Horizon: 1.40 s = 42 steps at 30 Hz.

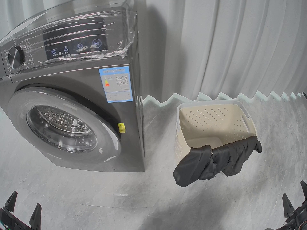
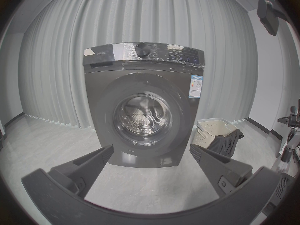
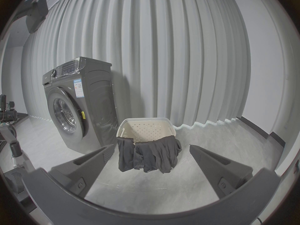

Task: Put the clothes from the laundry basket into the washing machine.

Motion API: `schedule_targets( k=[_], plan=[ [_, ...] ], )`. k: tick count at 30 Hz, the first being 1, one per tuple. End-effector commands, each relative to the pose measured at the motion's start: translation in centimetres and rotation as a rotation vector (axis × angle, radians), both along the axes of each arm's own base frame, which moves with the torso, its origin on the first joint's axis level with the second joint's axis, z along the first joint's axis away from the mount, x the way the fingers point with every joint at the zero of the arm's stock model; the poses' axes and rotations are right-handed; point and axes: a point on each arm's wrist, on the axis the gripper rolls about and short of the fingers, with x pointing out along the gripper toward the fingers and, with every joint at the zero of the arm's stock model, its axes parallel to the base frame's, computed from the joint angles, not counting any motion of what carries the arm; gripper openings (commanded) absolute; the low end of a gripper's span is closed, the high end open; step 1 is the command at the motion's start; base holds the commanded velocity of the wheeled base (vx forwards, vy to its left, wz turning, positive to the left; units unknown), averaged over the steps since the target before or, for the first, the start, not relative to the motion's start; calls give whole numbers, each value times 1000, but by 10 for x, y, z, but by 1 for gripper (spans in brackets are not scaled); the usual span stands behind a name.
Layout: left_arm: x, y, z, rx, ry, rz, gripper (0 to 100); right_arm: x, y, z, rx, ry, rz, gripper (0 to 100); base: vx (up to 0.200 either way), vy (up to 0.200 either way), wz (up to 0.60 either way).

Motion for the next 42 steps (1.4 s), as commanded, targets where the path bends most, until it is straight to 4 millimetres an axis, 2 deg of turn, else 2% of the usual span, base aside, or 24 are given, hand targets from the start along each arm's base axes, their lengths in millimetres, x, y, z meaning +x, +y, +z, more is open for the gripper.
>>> schedule_targets(
  k=[1, 26, 42],
  plan=[
    [0, 0, -5, -1, -1, -1, 100, 0, 0, -5, -1, 0, 0, 100, 0, 200, 0],
    [0, 0, -5, 1, -3, -1, 100, 0, 0, -5, -1, 0, 0, 100, 0, 200, 0],
    [0, 0, -5, 1, -1, -1, 100, 0, 0, -5, -1, 1, 0, 100, 0, 0, 0]
  ],
)
